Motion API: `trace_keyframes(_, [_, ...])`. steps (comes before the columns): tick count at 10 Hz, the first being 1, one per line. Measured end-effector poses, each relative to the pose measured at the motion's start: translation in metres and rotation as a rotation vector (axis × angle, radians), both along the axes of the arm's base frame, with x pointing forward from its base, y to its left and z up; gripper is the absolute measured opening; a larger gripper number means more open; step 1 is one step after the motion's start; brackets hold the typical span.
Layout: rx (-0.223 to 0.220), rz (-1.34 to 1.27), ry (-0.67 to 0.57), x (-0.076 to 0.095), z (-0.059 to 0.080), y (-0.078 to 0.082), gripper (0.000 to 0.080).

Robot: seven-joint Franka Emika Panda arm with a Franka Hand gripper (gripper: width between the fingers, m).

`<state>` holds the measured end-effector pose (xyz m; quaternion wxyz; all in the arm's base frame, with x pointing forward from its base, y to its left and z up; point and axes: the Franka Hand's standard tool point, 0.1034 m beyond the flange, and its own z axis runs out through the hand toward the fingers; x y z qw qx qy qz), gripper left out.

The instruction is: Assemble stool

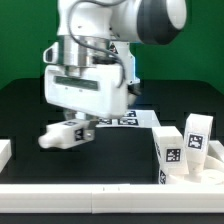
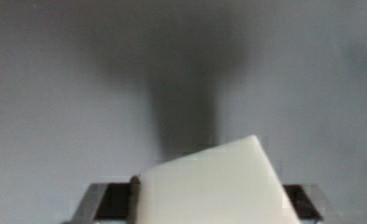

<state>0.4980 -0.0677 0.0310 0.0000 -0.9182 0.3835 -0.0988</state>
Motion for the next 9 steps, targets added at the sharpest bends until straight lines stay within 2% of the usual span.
trace_keyframes(1, [-0.007, 0.123, 0.022, -0.009, 0.0, 0.013, 0.0324])
trace_keyframes(2, [-0.037, 0.232, 0.019, -0.014, 0.005, 0.011, 0.0324])
trace_keyframes(3, [-0.088, 0.302, 0.004, -0.02, 0.009, -0.004, 0.0324])
trace_keyframes(4, [-0.088, 0.335, 0.016, -0.021, 0.006, -0.002, 0.0324])
trace_keyframes(7, [-0.13, 0.515, 0.035, -0.021, 0.005, -0.003, 0.0324])
trace_keyframes(8, [-0.148, 0.564, 0.047, -0.029, 0.001, -0.004, 0.0324])
trace_keyframes(9, [-0.145, 0.601, 0.072, -0.039, -0.004, -0.007, 0.0324])
